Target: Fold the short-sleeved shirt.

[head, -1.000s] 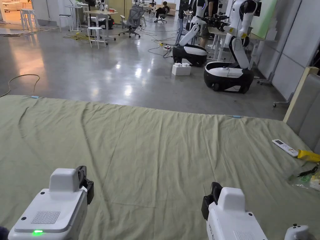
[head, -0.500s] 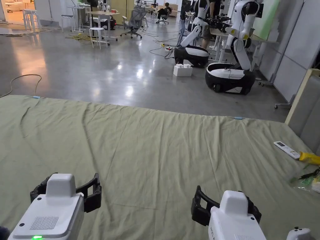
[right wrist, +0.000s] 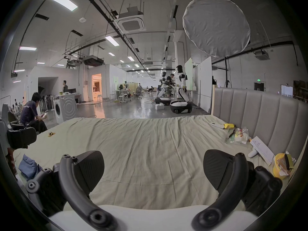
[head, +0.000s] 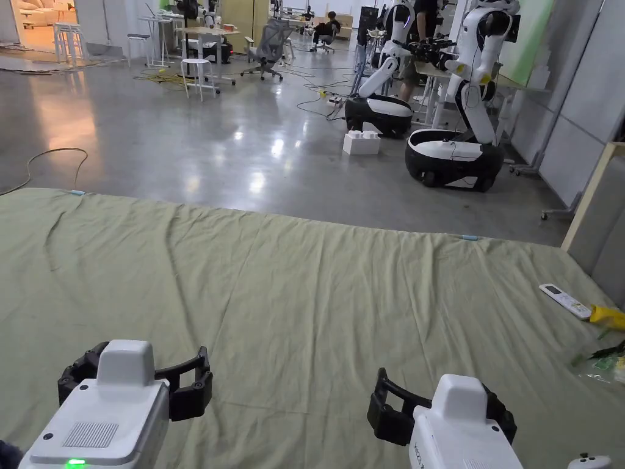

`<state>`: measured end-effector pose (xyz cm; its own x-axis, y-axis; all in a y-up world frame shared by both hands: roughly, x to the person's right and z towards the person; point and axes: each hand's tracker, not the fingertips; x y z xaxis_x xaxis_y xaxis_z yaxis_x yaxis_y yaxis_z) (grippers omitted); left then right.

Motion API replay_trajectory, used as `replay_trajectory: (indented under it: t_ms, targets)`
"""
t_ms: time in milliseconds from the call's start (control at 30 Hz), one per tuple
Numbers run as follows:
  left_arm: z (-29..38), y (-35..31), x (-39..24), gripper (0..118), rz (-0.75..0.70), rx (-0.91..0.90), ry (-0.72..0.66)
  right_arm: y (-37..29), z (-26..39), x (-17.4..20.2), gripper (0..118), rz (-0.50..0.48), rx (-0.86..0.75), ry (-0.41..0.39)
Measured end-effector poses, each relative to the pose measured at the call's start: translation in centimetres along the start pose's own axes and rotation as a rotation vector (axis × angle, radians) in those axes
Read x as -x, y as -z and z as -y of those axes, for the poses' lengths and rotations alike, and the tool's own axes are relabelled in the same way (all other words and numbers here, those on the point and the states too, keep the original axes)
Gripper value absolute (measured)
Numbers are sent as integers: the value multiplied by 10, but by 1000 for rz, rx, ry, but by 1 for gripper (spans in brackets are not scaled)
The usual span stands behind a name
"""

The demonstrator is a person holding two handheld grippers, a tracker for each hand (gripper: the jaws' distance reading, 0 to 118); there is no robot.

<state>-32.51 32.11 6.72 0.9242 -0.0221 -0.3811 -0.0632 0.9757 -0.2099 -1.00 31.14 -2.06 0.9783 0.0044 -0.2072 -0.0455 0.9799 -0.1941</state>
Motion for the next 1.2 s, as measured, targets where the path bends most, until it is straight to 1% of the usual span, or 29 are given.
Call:
replay_trajectory:
  t_ms: [100, 200, 300, 467, 633, 733, 833, 933, 1200]
  targets:
    - [-1, 1, 3, 111, -11, 9, -36, 1, -1, 3, 118, 30, 24, 18]
    - [-1, 1, 5, 111, -16, 6, -41, 1, -3, 3, 118, 4, 38, 33]
    - [-2, 0, 6, 111, -12, -1, -40, 1, -10, 3, 118, -36, 42, 75]
    - [-6, -2, 7, 111, 10, -4, -31, 4, -24, 8, 118, -15, 69, 123]
    - [-7, -1, 8, 111, 18, -10, -46, 7, -32, 11, 118, 14, 82, 117]
    - [-8, -1, 8, 111, 20, -14, -48, 10, -36, 13, 118, 43, 118, 117]
    - [-9, 0, 7, 111, 33, -17, -54, 14, -36, 12, 118, 53, 152, 130]
    - [-11, 0, 6, 111, 37, -17, -61, 15, -34, 12, 118, 65, 154, 119]
    - [-10, 2, 2, 111, 23, -18, -41, 8, -24, 15, 118, 57, 201, 140]
